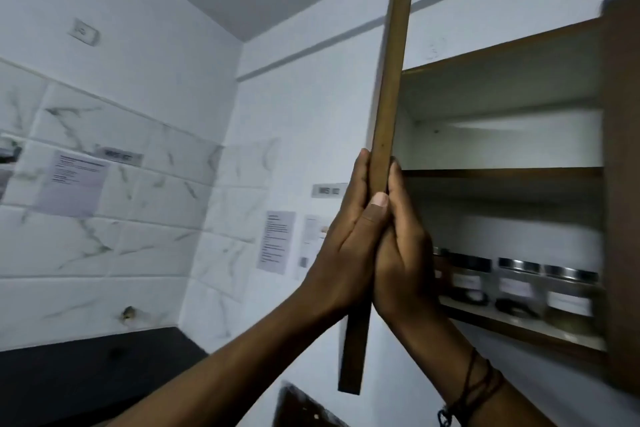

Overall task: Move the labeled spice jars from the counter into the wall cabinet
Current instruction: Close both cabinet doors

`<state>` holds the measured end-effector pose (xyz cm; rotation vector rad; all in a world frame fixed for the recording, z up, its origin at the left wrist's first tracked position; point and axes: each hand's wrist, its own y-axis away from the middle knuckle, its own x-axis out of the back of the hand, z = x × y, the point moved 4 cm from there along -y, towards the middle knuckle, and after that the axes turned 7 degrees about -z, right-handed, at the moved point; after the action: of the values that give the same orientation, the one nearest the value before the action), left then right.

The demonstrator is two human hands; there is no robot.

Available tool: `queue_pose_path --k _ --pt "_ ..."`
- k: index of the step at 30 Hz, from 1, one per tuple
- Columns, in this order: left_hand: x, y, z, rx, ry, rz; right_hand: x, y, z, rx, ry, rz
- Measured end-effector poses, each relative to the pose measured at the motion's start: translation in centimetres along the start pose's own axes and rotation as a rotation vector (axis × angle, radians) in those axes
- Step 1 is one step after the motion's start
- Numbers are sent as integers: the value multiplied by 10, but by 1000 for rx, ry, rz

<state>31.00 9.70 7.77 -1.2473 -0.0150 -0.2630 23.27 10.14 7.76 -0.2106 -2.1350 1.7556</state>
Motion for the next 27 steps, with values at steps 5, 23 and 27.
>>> queue_pose_path --k 5,23,27 --pt "-103 -17 -19 -85 -51 -73 97 21 25 -99 71 105" --pt "-280 -72 -100 -135 -236 -113 264 33 110 -457 689 71" --pt "-294 -79 -120 -162 -285 -150 276 32 127 -415 1002 -41"
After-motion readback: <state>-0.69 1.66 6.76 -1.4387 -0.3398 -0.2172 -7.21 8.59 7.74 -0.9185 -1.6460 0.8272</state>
